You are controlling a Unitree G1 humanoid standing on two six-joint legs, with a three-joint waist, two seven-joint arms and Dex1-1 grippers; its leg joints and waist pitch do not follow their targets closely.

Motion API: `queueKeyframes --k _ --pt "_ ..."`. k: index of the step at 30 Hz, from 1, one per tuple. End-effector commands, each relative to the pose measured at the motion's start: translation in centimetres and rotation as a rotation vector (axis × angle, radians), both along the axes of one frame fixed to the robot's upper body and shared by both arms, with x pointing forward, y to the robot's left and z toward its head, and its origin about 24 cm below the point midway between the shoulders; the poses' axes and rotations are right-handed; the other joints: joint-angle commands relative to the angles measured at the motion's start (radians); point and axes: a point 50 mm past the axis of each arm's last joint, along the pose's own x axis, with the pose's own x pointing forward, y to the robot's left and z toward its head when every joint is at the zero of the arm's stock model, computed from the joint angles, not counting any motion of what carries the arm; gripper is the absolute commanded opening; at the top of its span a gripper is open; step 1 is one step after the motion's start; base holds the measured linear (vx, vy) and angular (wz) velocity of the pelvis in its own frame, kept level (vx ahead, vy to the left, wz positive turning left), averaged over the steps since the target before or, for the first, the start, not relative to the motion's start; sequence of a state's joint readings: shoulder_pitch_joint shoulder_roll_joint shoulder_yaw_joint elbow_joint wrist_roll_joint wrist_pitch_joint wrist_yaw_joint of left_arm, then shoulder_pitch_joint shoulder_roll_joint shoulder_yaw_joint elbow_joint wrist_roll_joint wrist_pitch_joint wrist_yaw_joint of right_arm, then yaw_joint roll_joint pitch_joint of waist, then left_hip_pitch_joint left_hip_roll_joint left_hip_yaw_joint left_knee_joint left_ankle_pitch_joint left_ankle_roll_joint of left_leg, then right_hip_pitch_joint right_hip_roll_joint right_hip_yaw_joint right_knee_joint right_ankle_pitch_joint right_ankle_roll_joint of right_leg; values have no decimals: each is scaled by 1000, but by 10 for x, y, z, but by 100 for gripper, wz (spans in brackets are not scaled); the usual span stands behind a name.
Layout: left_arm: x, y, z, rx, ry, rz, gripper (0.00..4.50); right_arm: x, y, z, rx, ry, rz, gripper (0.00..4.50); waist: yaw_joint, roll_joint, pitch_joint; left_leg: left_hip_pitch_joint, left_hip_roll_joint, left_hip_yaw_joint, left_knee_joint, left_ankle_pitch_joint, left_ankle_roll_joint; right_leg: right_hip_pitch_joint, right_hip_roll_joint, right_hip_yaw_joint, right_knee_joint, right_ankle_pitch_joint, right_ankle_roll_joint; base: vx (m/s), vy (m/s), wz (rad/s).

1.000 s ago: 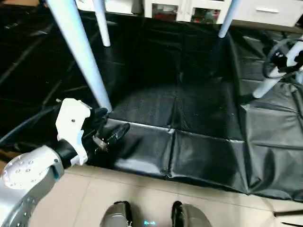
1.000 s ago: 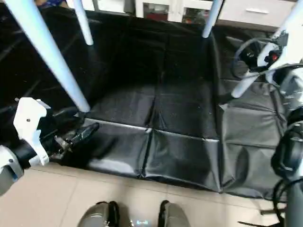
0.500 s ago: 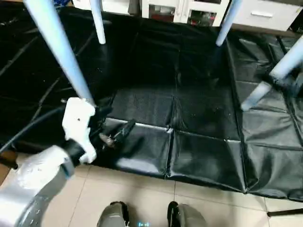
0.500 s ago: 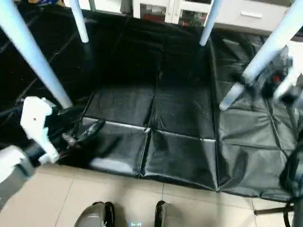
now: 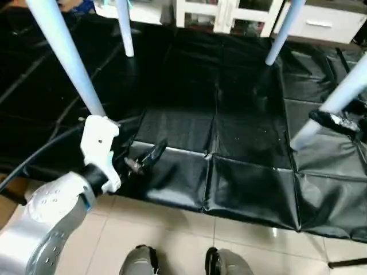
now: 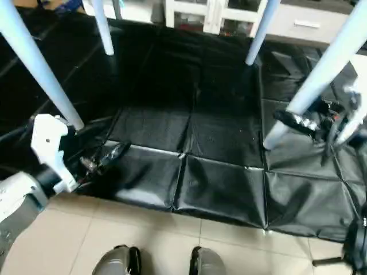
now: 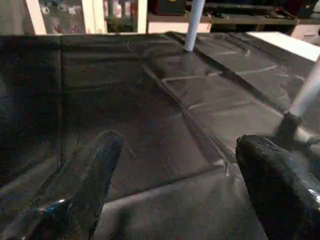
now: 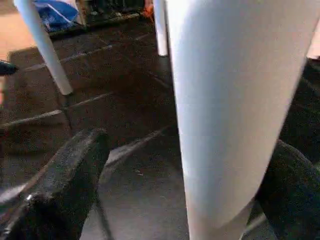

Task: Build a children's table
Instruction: Flip table

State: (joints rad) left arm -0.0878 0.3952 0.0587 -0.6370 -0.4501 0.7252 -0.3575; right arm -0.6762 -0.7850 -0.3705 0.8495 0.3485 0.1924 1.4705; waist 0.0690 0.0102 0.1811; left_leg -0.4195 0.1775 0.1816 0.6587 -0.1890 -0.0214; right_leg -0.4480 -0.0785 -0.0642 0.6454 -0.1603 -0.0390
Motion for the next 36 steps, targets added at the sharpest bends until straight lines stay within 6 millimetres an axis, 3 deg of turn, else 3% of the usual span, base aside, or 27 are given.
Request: queueKeyframes --k 1,5,7,8,9,10,11,13,14,15,16,17,19,21,23,25,26,27,28,29,30,31,32,33,34,35,36 --pt "4 -2 0 6 -16 -4 407 -8 -6 7 25 -25 12 439 8 -17 -119 27 47 -20 -70 -124 140 71 -60 41 -86 -280 -261 0 0 0" --pt "8 -3 2 -2 -28 -4 407 -14 -7 5 39 -20 17 439 13 -15 -126 33 46 -19 -71 -164 118 68 -59 38 -97 -350 -233 0 0 0" --pt "10 -4 2 -4 -30 -4 407 -16 -7 4 49 -16 22 439 15 -17 -123 38 46 -19 -74 -201 102 65 -60 36 -104 -410 -209 0 0 0" --pt "13 -1 -1 6 -30 28 407 -18 -13 5 26 -96 -133 439 13 -26 -137 41 46 -20 -72 -207 85 73 -62 34 -105 -441 -191 0 0 0" --pt "15 2 -4 12 -15 59 407 -17 -20 7 22 -158 -259 439 16 -22 -137 42 47 -21 -75 -196 77 70 -66 37 -105 -438 -176 0 0 0" --pt "16 3 -6 12 -9 71 407 -17 -24 9 37 -181 -321 439 13 -22 -148 44 45 -19 -74 -176 63 66 -62 34 -101 -425 -169 0 0 0" --pt "17 4 -7 12 -3 83 407 -17 -27 11 53 -203 -381 439 11 -22 -151 44 44 -18 -76 -178 54 67 -60 33 -104 -430 -158 0 0 0" --pt "19 5 -10 2 8 117 407 -20 -34 13 113 -229 -481 439 9 -27 -158 47 41 -16 -75 -193 49 66 -57 31 -106 -436 -145 0 0 0" --pt "22 7 -16 -23 25 166 407 -32 -37 14 228 -241 -544 439 5 -19 -157 48 40 -14 -78 -207 48 63 -54 34 -114 -447 -128 0 0 0" --pt "23 7 -18 -38 34 188 407 -38 -35 14 272 -240 -553 439 7 -18 -155 62 41 -13 -81 -244 43 53 -47 34 -122 -472 -105 0 0 0" --pt "24 7 -21 -54 46 204 407 -44 -31 13 312 -234 -548 439 8 -17 -156 69 42 -14 -83 -274 36 51 -46 31 -127 -493 -98 0 0 0" --pt "26 8 -23 -61 48 219 407 -48 -28 12 330 -230 -539 439 2 -16 -151 70 40 -14 -87 -306 28 50 -42 29 -133 -526 -84 0 0 0" --pt "31 7 -28 -66 40 276 407 -62 -18 5 367 -208 -560 439 -18 -16 -154 81 39 -29 -100 -400 -15 61 -48 10 -151 -609 -31 0 0 0" --pt "32 6 -31 -75 53 278 407 -70 -12 2 362 -200 -564 439 -24 -14 -159 82 39 -31 -104 -394 -17 67 -51 10 -157 -596 -17 0 0 0" --pt "31 5 -32 -81 66 264 407 -77 -4 -2 356 -179 -551 439 -40 -14 -165 62 41 -40 -116 -375 -12 83 -56 9 -153 -565 -12 0 0 0" --pt "29 2 -35 -58 55 247 407 -93 22 -12 319 -120 -488 439 -53 -14 -161 65 38 -41 -116 -414 -13 77 -58 7 -167 -611 11 0 0 0" --pt "27 3 -34 -43 27 274 407 -102 37 -17 303 -90 -447 439 -57 -8 -160 73 35 -43 -115 -447 -18 72 -57 2 -178 -650 28 0 0 0" --pt "27 3 -34 -43 27 274 407 -102 37 -17 303 -90 -447 439 -62 -10 -159 71 35 -45 -118 -455 -19 75 -56 -2 -182 -655 39 0 0 0" --pt "25 5 -35 -33 7 300 407 -110 48 -20 295 -67 -419 439 -80 -4 -153 73 36 -55 -123 -516 -29 79 -52 -20 -188 -675 48 0 0 0" --pt "23 9 -37 -28 -1 363 407 -117 62 -23 271 -37 -435 439 -98 2 -145 68 41 -67 -132 -602 -48 94 -46 -47 -199 -700 76 -21 41 -22" --pt "23 10 -37 -29 0 371 407 -117 64 -23 267 -34 -441 439 -107 16 -145 75 46 -73 -142 -660 -58 102 -43 -63 -197 -682 75 -44 51 -22" --pt "22 13 -40 -33 6 412 407 -118 74 -26 249 -11 -486 439 -115 34 -136 45 76 -90 -202 -816 -88 145 -25 -79 -121 -533 39 -44 51 -22" --pt "22 16 -41 -45 -3 445 407 -117 82 -28 240 4 -526 439 -62 30 -129 -67 87 -62 -282 -953 -108 221 -11 -56 84 -269 11 -99 25 -9" --pt "21 18 -42 -56 -17 470 407 -116 88 -31 222 18 -559 439 -37 34 -131 -60 71 -26 -282 -929 -99 202 1 -43 99 -259 12 -77 -59 -4" --pt "21 19 -44 -54 -9 480 407 -114 94 -34 212 27 -579 439 -77 -40 -177 58 36 -30 -151 -629 -101 130 -61 59 8 -716 105 -77 -59 -4" --pt "22 19 -46 -46 9 478 407 -113 97 -36 211 30 -585 439 -80 -12 -165 89 -15 -103 84 -176 -60 42 -205 119 -173 -1097 41 31 -89 -11" --pt "22 18 -48 -35 13 477 407 -112 100 -39 214 36 -607 439 -82 -32 -152 29 -27 -119 71 -83 -42 88 -178 126 -169 -1067 36 57 -20 -19"
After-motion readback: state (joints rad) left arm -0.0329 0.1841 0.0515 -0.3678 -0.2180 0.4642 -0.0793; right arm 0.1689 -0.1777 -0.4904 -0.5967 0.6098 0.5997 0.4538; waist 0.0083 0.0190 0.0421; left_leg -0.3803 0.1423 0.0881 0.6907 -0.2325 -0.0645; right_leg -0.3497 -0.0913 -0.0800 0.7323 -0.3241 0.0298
